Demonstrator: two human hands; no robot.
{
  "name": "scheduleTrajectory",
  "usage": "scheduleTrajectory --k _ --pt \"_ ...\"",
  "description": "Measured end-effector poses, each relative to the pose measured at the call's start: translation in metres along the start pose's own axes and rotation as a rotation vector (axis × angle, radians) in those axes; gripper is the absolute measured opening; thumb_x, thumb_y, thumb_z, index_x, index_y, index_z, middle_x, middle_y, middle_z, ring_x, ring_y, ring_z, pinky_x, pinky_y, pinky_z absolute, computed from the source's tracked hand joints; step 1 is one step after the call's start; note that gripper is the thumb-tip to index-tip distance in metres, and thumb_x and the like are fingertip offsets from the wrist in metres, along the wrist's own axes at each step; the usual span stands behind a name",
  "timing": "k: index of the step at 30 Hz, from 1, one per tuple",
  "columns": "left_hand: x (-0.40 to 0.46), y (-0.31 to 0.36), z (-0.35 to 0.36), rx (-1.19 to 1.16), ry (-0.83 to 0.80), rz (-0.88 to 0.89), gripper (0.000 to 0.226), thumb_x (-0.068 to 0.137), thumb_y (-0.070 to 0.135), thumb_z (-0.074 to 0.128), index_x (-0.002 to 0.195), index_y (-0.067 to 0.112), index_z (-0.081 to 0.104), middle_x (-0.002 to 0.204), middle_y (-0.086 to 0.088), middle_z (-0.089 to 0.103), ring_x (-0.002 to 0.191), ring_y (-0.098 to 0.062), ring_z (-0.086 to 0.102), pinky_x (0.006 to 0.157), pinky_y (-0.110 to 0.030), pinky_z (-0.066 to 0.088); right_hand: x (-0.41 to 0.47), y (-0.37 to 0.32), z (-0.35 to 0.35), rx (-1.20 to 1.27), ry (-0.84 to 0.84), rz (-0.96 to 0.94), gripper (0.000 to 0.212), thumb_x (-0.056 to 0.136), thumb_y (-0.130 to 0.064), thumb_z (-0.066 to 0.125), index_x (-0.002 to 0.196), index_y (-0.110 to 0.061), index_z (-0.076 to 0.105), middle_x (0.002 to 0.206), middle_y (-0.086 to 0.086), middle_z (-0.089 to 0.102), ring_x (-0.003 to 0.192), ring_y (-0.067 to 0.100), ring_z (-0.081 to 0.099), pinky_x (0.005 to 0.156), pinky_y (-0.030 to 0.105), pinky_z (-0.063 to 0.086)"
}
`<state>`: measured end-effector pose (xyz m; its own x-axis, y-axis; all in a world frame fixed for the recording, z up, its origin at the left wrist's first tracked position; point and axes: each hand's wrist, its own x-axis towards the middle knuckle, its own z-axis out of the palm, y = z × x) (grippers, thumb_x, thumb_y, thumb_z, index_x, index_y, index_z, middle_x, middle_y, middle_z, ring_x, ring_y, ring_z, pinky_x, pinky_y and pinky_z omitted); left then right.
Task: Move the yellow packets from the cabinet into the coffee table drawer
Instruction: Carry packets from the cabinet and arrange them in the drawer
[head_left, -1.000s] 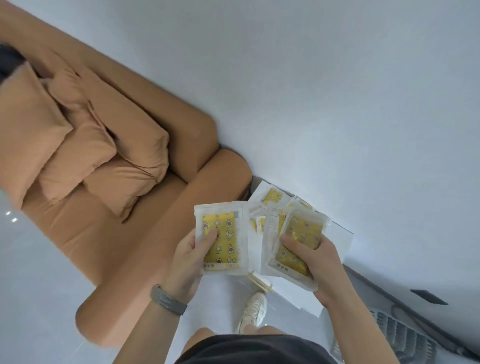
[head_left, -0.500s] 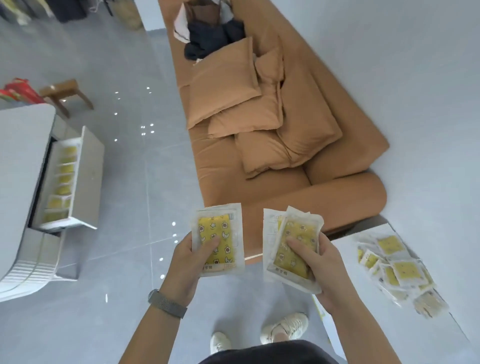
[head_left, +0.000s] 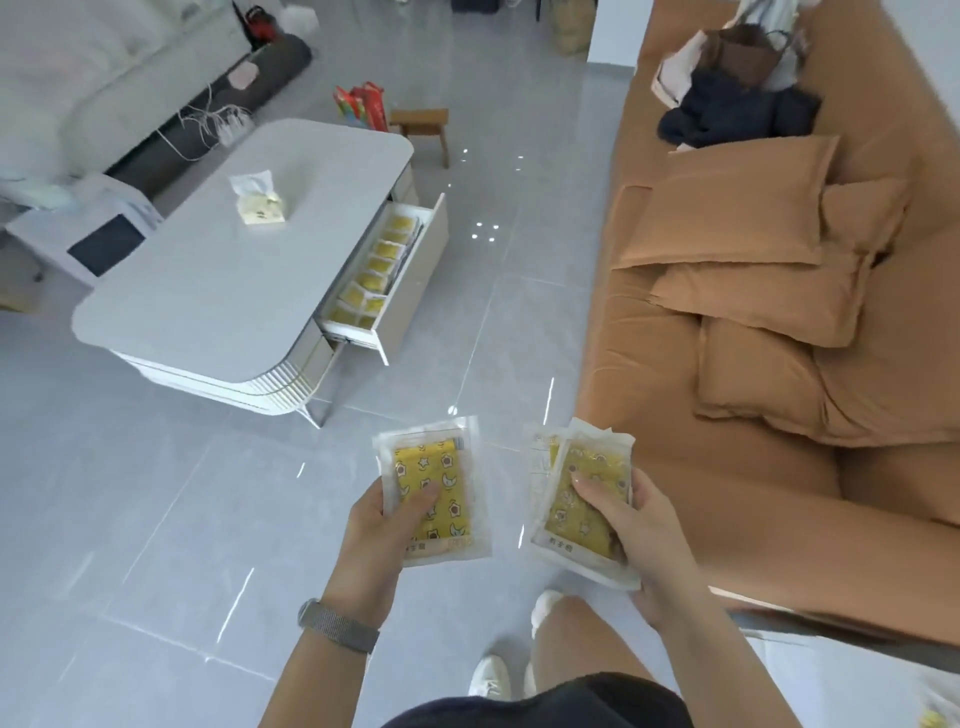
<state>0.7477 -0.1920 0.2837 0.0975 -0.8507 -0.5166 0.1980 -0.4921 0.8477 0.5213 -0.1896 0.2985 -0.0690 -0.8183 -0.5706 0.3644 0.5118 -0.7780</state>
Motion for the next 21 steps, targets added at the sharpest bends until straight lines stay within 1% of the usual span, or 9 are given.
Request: scheduleTrajectory --k 3,4,7,10,12,15,17,20,21 --pt "0.015 0.006 -0.01 -0.033 0.045 -0.001 0.017 0.093 0.009 0.06 0.107 0.011 0.07 0.105 -0.01 0.074 0.096 -0.029 0.071 0.079 -0.041 0.056 0.024 -0.007 0.015 -0.062 -0.021 0.018 0.032 0.082 -0.015 0.072 0.113 -0.015 0.066 0.105 0.01 0.074 0.094 0.027 0.072 0.083 0.046 0.058" --pt "0.023 0.009 -0.011 -0.039 0.052 -0.002 0.017 0.093 0.009 0.06 0.106 0.011 0.07 0.104 -0.01 0.074 0.096 -0.028 0.071 0.08 -0.041 0.056 0.033 -0.011 0.019 -0.079 -0.025 0.022 0.033 0.082 -0.016 0.073 0.114 -0.015 0.065 0.106 0.01 0.073 0.095 0.027 0.072 0.086 0.047 0.057" --pt "0.054 0.024 -0.007 -0.046 0.065 -0.007 0.016 0.092 0.009 0.06 0.105 0.011 0.07 0.102 -0.008 0.075 0.093 -0.026 0.072 0.078 -0.039 0.056 0.068 -0.024 0.03 -0.098 -0.028 0.022 0.03 0.085 -0.014 0.071 0.114 -0.015 0.065 0.101 0.009 0.074 0.09 0.027 0.073 0.075 0.042 0.06" --pt "0.097 0.042 0.003 -0.032 0.068 -0.017 0.016 0.092 0.01 0.061 0.106 0.011 0.07 0.102 -0.008 0.075 0.092 -0.026 0.072 0.076 -0.038 0.056 0.109 -0.044 0.037 -0.061 -0.012 0.033 0.026 0.087 -0.014 0.069 0.113 -0.016 0.066 0.099 0.008 0.075 0.087 0.025 0.073 0.066 0.037 0.059" --pt "0.13 0.057 0.012 -0.022 0.068 -0.019 0.018 0.091 0.011 0.062 0.107 0.011 0.07 0.103 -0.009 0.075 0.094 -0.027 0.072 0.077 -0.039 0.056 0.14 -0.063 0.042 -0.039 -0.004 0.05 0.025 0.088 -0.013 0.067 0.113 -0.015 0.065 0.1 0.009 0.075 0.089 0.026 0.073 0.067 0.036 0.058" --pt "0.178 0.083 0.024 -0.012 0.075 -0.024 0.019 0.091 0.012 0.062 0.109 0.012 0.069 0.104 -0.009 0.074 0.097 -0.029 0.071 0.081 -0.043 0.056 0.189 -0.098 0.049 -0.062 -0.01 0.06 0.027 0.088 -0.014 0.067 0.116 -0.013 0.064 0.102 0.009 0.075 0.092 0.027 0.073 0.074 0.039 0.057" --pt "0.206 0.1 0.032 -0.019 0.082 -0.018 0.02 0.091 0.012 0.062 0.109 0.012 0.069 0.105 -0.009 0.074 0.097 -0.029 0.071 0.084 -0.044 0.055 0.217 -0.121 0.056 -0.08 -0.023 0.069 0.027 0.089 -0.015 0.067 0.115 -0.014 0.064 0.102 0.008 0.075 0.092 0.027 0.073 0.075 0.04 0.058" --pt "0.246 0.125 0.041 -0.046 0.095 -0.006 0.02 0.091 0.011 0.061 0.11 0.013 0.069 0.105 -0.007 0.074 0.096 -0.028 0.071 0.083 -0.044 0.055 0.261 -0.154 0.069 -0.121 -0.04 0.078 0.029 0.088 -0.017 0.068 0.116 -0.014 0.064 0.102 0.008 0.075 0.092 0.027 0.073 0.079 0.043 0.058" --pt "0.257 0.131 0.043 -0.052 0.106 -0.006 0.02 0.092 0.011 0.06 0.109 0.014 0.069 0.104 -0.007 0.075 0.095 -0.027 0.072 0.082 -0.044 0.055 0.273 -0.162 0.075 -0.124 -0.048 0.074 0.029 0.087 -0.017 0.068 0.116 -0.014 0.064 0.103 0.008 0.075 0.092 0.027 0.073 0.078 0.042 0.058"
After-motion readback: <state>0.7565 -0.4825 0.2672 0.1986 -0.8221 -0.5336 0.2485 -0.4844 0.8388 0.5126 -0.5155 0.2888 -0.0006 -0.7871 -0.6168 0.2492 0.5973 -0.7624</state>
